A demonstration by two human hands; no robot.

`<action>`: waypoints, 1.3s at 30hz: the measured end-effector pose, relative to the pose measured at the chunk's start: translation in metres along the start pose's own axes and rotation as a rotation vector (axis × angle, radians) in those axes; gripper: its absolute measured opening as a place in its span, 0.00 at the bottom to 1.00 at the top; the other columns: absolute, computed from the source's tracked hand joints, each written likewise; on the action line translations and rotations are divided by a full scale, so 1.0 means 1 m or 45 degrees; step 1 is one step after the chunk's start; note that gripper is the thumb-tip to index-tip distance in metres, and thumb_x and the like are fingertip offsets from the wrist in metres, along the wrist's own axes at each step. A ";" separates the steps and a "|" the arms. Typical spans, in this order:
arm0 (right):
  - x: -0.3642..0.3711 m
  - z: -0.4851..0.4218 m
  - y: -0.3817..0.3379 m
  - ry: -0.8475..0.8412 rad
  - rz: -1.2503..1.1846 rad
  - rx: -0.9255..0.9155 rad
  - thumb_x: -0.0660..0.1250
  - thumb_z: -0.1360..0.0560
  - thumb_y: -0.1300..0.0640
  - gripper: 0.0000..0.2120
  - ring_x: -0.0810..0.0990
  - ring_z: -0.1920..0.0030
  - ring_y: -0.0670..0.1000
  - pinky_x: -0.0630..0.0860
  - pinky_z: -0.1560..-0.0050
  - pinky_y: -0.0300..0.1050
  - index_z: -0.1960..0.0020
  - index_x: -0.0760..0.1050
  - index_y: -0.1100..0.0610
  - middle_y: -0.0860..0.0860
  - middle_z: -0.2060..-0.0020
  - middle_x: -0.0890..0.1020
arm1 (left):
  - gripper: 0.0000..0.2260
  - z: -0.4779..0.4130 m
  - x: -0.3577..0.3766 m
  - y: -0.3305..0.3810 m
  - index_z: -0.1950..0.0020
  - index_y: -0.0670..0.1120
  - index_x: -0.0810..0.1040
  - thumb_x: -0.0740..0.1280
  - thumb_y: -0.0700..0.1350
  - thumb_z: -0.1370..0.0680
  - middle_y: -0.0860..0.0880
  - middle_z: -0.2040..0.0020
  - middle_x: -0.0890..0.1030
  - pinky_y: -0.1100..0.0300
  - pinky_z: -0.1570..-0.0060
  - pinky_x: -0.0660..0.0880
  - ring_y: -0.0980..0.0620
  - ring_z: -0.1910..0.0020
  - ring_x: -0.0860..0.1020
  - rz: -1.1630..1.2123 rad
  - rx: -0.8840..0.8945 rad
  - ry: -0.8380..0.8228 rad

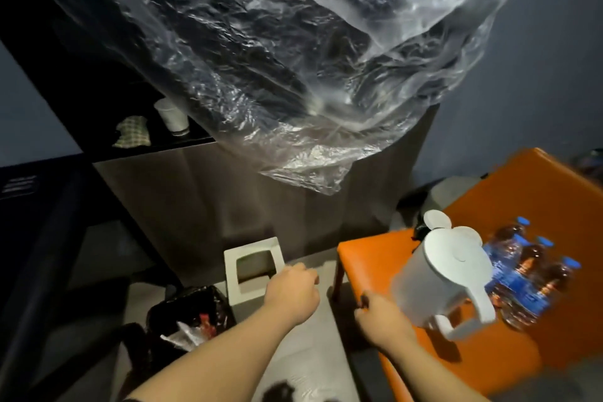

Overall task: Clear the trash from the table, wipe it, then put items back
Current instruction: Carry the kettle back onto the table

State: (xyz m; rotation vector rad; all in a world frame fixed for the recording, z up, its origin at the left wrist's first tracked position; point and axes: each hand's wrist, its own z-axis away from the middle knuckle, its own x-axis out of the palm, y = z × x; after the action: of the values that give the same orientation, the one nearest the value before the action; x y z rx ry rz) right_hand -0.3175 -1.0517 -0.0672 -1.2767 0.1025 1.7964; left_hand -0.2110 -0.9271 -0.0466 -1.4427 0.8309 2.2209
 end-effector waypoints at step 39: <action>-0.054 -0.074 0.177 0.293 -1.087 0.766 0.71 0.28 0.60 0.17 0.75 0.64 0.50 0.71 0.60 0.43 0.42 0.72 0.63 0.58 0.53 0.79 | 0.12 -0.098 0.117 0.102 0.39 0.47 0.75 0.59 0.48 0.20 0.46 0.39 0.75 0.54 0.41 0.74 0.47 0.41 0.75 0.049 0.094 -0.501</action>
State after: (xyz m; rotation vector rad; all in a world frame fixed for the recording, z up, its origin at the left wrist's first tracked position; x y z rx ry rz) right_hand -0.3853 -1.2281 -0.1312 -0.8743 0.1771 0.7935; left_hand -0.2507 -1.0703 -0.1546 -0.9162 0.7985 2.3638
